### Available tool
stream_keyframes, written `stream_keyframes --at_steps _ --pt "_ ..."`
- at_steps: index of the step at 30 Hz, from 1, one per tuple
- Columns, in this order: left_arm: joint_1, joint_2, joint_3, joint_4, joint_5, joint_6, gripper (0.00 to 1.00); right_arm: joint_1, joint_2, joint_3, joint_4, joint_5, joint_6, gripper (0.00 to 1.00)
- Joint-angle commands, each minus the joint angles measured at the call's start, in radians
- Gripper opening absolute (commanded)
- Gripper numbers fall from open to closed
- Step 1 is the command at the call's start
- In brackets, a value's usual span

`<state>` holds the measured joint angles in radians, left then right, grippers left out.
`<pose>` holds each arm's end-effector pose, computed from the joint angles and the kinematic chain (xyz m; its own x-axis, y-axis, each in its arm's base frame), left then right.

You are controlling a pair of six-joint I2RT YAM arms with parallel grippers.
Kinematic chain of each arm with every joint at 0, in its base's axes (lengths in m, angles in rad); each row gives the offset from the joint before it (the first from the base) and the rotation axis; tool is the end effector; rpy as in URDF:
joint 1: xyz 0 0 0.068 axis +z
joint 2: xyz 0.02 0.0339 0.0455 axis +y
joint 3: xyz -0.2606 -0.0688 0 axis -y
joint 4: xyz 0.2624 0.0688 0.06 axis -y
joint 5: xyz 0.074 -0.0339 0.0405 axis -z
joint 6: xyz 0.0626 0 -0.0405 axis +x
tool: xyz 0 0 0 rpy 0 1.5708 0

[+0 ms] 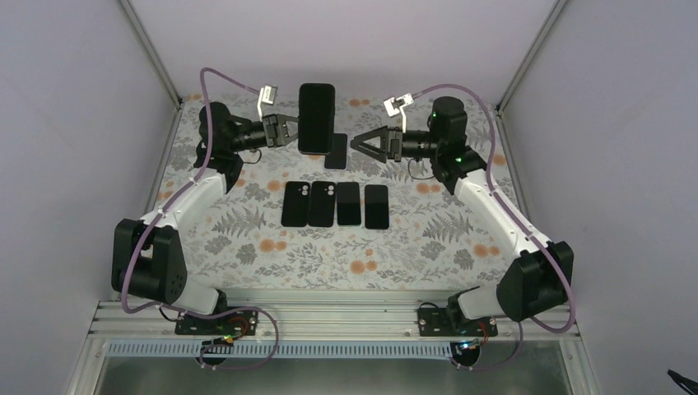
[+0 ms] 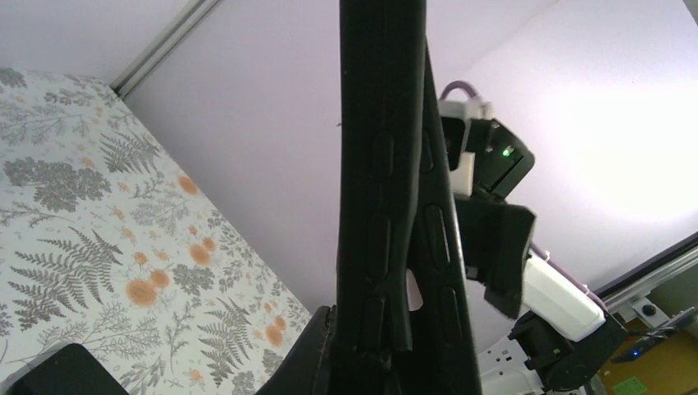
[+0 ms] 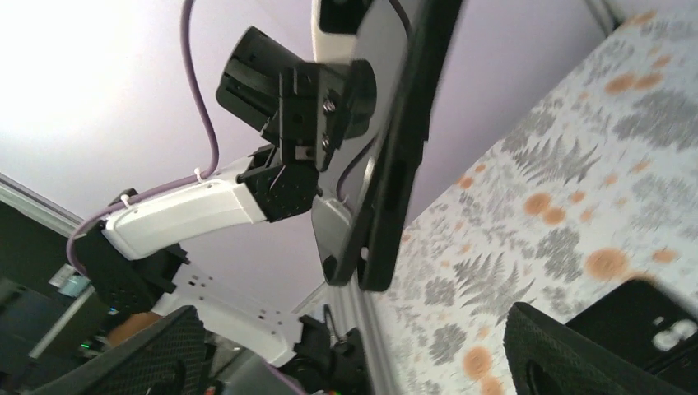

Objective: Take the phone out of the phone case
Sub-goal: Remove the phone case from the phone.

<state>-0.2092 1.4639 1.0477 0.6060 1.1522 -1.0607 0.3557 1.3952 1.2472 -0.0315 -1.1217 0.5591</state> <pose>0.3345 -0.1295 0.3402 -0.7495 -0.2035 -0.6299 0.6308 0.0690 -0.7729 0.3013 0.1721 0.3727 -0.6628 -0.0006 -0.7488 -0.7438 0.1163 0.6582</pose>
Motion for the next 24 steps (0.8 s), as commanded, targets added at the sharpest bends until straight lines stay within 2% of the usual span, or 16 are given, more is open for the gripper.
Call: stream_keyframes --at_steps 1,9,24 --pt "0.002 0.012 0.059 0.115 -0.026 -0.034 0.02 0.031 -0.014 -0.051 0.138 -0.049 0.207 0.84" --pt "0.001 0.019 0.059 0.124 -0.029 -0.015 0.02 0.098 -0.004 -0.06 0.126 -0.03 0.228 0.71" --pt "-0.001 0.02 0.052 0.137 -0.037 0.001 0.02 0.154 0.061 -0.031 0.189 0.006 0.361 0.66"
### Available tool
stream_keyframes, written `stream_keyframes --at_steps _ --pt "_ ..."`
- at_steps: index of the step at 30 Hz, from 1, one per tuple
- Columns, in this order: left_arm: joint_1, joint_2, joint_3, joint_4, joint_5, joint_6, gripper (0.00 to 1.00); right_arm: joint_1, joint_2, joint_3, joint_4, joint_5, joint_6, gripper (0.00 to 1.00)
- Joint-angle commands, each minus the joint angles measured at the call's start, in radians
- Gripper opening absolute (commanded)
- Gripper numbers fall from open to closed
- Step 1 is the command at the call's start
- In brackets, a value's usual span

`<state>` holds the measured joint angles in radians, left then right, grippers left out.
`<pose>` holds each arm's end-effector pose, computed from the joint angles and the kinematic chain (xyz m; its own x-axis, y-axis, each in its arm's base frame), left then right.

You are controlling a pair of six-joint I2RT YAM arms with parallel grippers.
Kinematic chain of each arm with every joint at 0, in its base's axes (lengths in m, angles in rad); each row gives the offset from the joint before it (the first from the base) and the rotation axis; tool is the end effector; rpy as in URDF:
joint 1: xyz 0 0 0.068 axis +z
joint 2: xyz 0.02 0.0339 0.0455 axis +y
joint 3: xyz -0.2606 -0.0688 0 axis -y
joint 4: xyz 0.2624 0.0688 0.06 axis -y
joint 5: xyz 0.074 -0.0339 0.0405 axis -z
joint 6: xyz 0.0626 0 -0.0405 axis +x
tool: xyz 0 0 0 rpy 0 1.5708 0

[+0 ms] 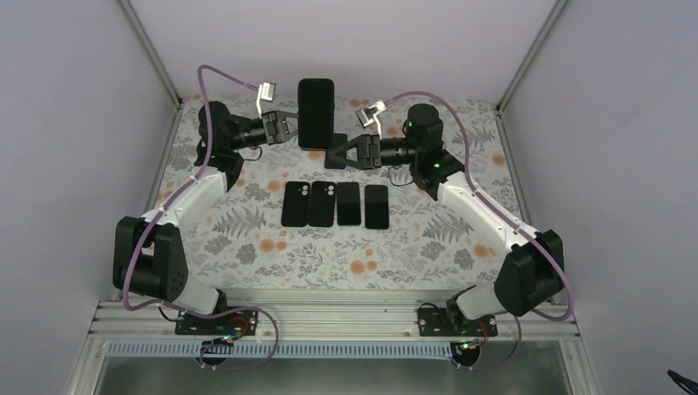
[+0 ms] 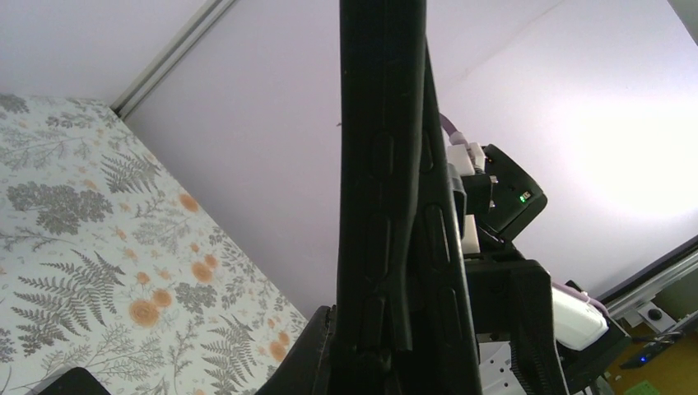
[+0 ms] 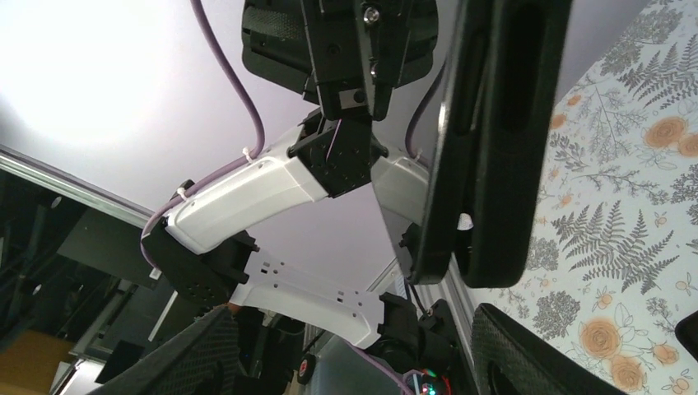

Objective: Take the phone out of the phone case
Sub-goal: Remove the phone case from the phone.

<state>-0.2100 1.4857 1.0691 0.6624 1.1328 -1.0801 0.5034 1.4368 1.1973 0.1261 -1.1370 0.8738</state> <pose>0.3399 -0.1304 0.3463 -0.7236 -0.2283 -0.6514 0.6564 0.0644 -0.7517 0.2827 0.2205 0.3565 -0.8246 -0.0862 -0.5591 -0.5611 -0.0010 0.8278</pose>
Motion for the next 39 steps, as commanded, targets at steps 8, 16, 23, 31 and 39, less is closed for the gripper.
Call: stream_keyframes --at_steps 8,16,23,31,39 --pt "-0.008 -0.007 0.018 0.058 -0.021 0.061 0.02 0.006 0.041 0.039 0.035 0.031 0.056 0.58" --pt "-0.017 -0.013 0.023 -0.015 -0.039 0.133 0.02 0.006 0.051 0.049 0.044 0.051 0.065 0.52" --pt "-0.036 -0.028 0.021 -0.066 -0.045 0.184 0.02 -0.003 0.062 0.075 0.014 0.089 0.045 0.47" --pt "-0.052 -0.037 0.004 -0.078 -0.047 0.212 0.03 -0.027 0.064 0.076 -0.001 0.121 0.048 0.38" --pt "-0.071 -0.038 0.01 -0.101 -0.047 0.246 0.02 -0.052 0.063 0.078 -0.009 0.142 0.051 0.32"
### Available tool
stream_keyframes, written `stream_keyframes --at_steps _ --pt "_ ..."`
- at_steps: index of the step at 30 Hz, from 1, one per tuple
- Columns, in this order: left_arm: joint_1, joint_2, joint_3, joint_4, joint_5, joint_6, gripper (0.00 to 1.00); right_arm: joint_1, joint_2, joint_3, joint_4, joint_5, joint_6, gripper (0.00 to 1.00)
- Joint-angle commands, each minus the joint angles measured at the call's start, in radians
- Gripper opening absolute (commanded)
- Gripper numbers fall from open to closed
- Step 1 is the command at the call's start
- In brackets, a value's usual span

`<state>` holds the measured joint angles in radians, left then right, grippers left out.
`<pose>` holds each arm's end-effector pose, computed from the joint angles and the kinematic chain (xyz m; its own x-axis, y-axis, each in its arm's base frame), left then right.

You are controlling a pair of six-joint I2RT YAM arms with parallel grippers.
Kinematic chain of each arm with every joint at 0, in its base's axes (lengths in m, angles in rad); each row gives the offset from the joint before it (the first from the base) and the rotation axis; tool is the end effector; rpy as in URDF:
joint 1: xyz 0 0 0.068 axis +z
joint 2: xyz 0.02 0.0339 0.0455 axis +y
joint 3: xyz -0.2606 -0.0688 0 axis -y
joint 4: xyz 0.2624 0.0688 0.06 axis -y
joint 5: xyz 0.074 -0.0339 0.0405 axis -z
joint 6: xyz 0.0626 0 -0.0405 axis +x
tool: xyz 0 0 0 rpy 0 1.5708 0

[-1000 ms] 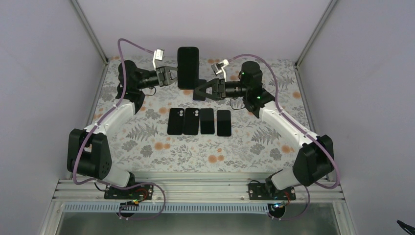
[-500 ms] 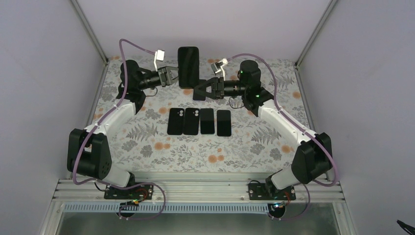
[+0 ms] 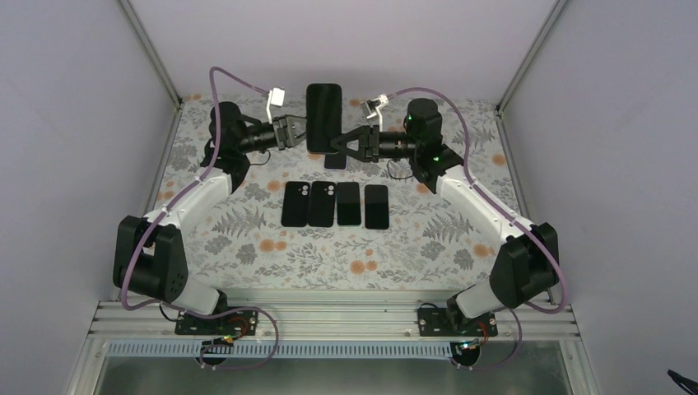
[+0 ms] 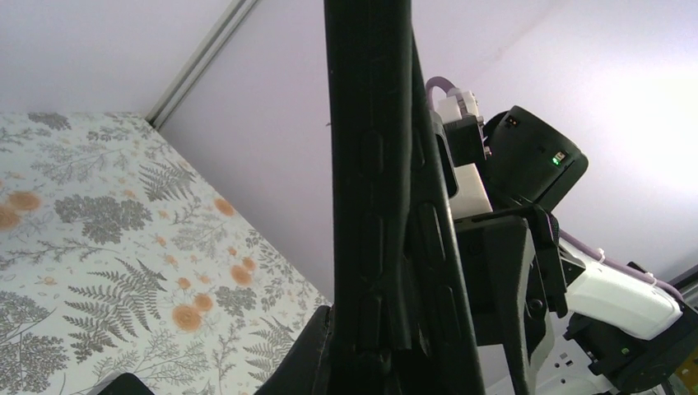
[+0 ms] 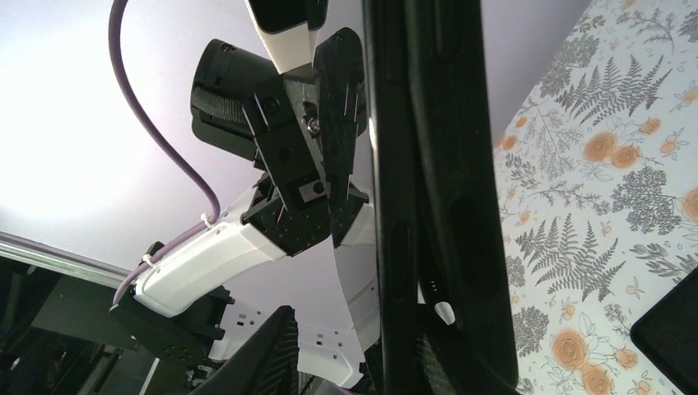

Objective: Take the phone out of the phone case
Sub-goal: Remove the phone case from the phone.

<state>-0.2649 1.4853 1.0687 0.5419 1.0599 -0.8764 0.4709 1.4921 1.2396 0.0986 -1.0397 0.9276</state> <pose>0.3387 -0.1485 0.3349 -0.6631 -0.2094 -0.7187 0.7091 0.1318 -0.6927 0.3079 0.2173 0.3496 -0.8734 0.0101 -0.4869 -0.4839 0.0945 0.8700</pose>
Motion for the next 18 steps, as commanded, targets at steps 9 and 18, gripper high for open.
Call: stream_keyframes --at_steps 9,18 --pt "-0.054 -0.045 0.01 -0.036 0.024 0.108 0.02 -0.041 0.011 0.036 0.018 0.061 -0.001 0.25" --pt "-0.08 -0.048 0.005 -0.071 0.023 0.147 0.02 -0.068 0.019 0.041 0.023 0.065 0.008 0.17"
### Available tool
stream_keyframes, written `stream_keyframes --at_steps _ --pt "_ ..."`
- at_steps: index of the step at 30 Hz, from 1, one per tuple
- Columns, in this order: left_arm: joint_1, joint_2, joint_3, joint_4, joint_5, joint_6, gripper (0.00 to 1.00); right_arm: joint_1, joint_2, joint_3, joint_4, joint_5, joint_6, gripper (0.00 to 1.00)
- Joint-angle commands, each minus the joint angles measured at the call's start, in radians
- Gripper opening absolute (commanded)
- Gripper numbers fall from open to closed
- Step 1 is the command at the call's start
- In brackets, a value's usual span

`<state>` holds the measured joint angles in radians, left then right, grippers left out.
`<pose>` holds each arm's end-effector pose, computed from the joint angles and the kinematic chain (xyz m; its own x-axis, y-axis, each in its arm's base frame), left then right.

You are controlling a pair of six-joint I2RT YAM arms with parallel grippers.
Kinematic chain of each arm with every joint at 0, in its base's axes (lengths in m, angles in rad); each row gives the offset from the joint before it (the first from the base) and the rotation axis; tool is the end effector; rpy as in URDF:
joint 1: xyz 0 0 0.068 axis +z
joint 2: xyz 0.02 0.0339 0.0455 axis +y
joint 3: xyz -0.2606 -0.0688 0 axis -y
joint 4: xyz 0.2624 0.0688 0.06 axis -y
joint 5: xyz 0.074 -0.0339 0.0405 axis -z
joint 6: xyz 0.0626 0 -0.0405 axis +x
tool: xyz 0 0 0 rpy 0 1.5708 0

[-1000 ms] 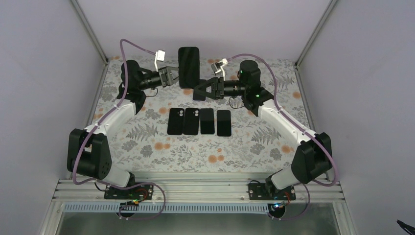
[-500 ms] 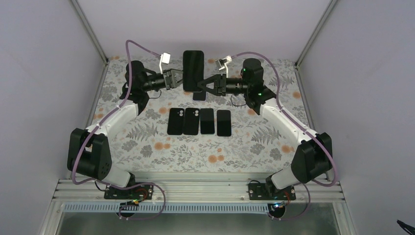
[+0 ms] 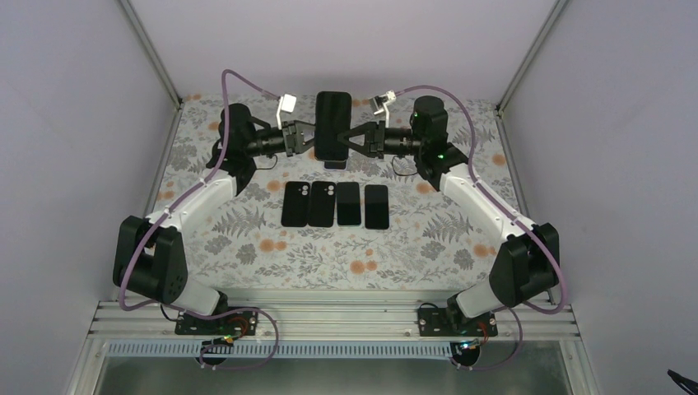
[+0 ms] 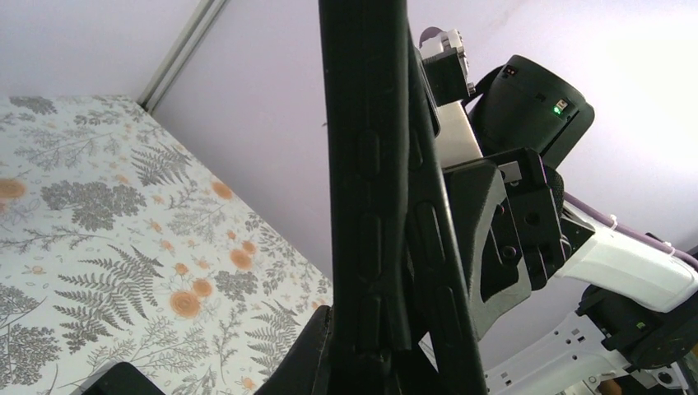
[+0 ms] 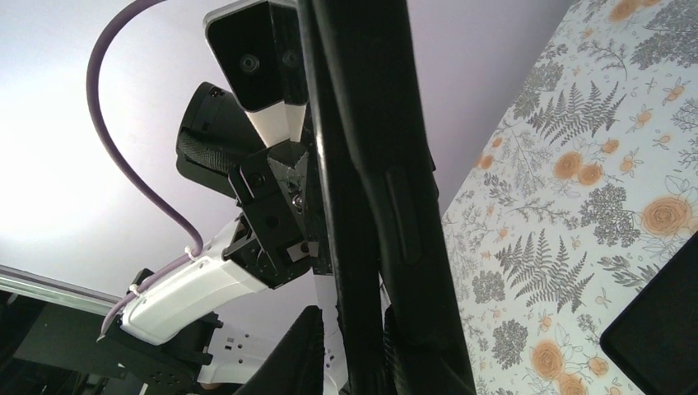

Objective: Take the phone out of the phone case
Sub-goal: Remove the phone case from the phone.

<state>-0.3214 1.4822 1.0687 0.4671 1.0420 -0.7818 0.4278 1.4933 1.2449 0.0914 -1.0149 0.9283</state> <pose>0.3309 -0.1671 0.3282 -0.6526 -0.1574 -0.7412 0.7294 0.1345 -0.6707 0.3188 0.2038 0.3502 -0.8717 0.0669 -0.4855 -0.4747 0.1311 0.8703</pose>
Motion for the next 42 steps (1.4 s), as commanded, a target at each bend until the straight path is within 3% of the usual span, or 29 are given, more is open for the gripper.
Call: stream_keyframes --at_steps 1,9,16,23,27,34,42 --pt "-0.026 -0.046 0.006 -0.001 0.042 0.056 0.02 -0.027 0.019 0.036 0.032 0.04 0.007 0.17" --pt "-0.026 -0.043 0.02 -0.081 0.02 0.108 0.02 -0.037 0.01 0.032 0.054 0.017 0.009 0.04" --pt "0.033 -0.041 0.031 -0.172 -0.053 0.135 0.02 -0.041 -0.022 0.034 0.074 -0.021 -0.017 0.04" --pt "0.053 -0.032 0.097 -0.4 -0.216 0.274 0.02 -0.042 -0.042 0.008 0.113 -0.065 -0.015 0.04" --pt "0.088 -0.024 0.104 -0.448 -0.27 0.288 0.02 -0.041 -0.051 -0.009 0.126 -0.084 -0.017 0.04" --pt "0.156 -0.024 0.096 -0.486 -0.259 0.315 0.02 -0.044 -0.068 -0.017 0.064 -0.078 -0.108 0.04" --pt "0.271 -0.057 0.036 -0.642 -0.204 0.45 0.02 -0.076 -0.115 -0.023 -0.054 -0.047 -0.275 0.04"
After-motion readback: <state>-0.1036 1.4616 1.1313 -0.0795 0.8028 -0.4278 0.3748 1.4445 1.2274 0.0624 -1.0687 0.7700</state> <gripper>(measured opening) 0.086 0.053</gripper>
